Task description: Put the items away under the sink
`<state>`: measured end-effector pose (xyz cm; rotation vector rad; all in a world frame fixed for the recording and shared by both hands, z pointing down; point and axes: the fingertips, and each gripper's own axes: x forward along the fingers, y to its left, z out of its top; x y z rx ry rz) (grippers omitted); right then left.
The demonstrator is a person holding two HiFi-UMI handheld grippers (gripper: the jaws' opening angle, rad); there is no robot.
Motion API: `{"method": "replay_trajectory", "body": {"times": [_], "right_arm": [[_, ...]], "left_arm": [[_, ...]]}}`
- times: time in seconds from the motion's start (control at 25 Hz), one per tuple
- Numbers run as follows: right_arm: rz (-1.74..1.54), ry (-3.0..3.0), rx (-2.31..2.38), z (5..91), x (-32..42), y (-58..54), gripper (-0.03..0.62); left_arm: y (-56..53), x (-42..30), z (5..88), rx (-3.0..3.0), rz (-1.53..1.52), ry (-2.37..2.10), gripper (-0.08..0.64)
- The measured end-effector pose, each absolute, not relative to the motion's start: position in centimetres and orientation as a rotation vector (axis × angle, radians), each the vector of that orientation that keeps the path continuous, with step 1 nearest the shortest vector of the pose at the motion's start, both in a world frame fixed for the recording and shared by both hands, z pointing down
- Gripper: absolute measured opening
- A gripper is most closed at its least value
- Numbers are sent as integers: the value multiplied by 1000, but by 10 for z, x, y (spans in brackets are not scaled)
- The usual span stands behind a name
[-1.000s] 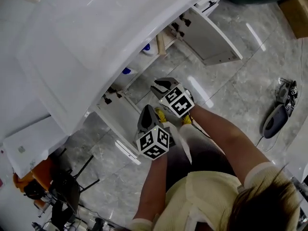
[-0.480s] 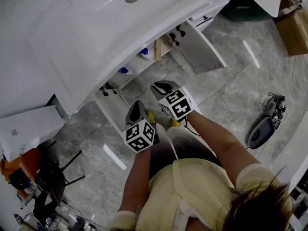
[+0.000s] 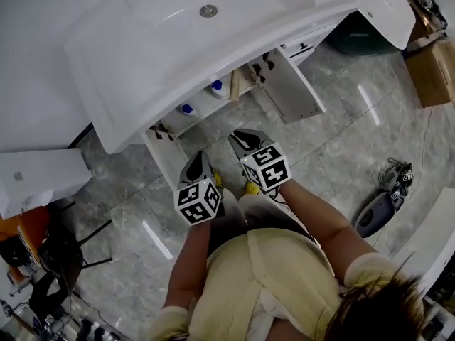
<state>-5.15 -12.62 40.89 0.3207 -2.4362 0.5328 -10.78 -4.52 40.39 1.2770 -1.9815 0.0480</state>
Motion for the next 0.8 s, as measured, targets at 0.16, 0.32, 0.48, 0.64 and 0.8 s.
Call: {"method": "replay_trajectory", "body": {"times": [0.16,0.32,0.48,0.64,0.8], "right_arm": [[535,-2440,343,397,-42,-124,63],[553,-2460,366,380,-32,-121,60],[562,-2469,375,367,-25,-118,57],[557,-2493,384,353,-25,-116,54],[561,-2512,374,339,-27,-112,46]], "left_arm": [[-41,-105,387,1311,29,-1987,38],[-32,-101,373,1344,30,-1985,38],[-23,-103,357,1359,5,-1998,38],[-20,-105,341,1383,-11,-2008,38],[-14,-108,327,1401,-14,-2017,38]]}}
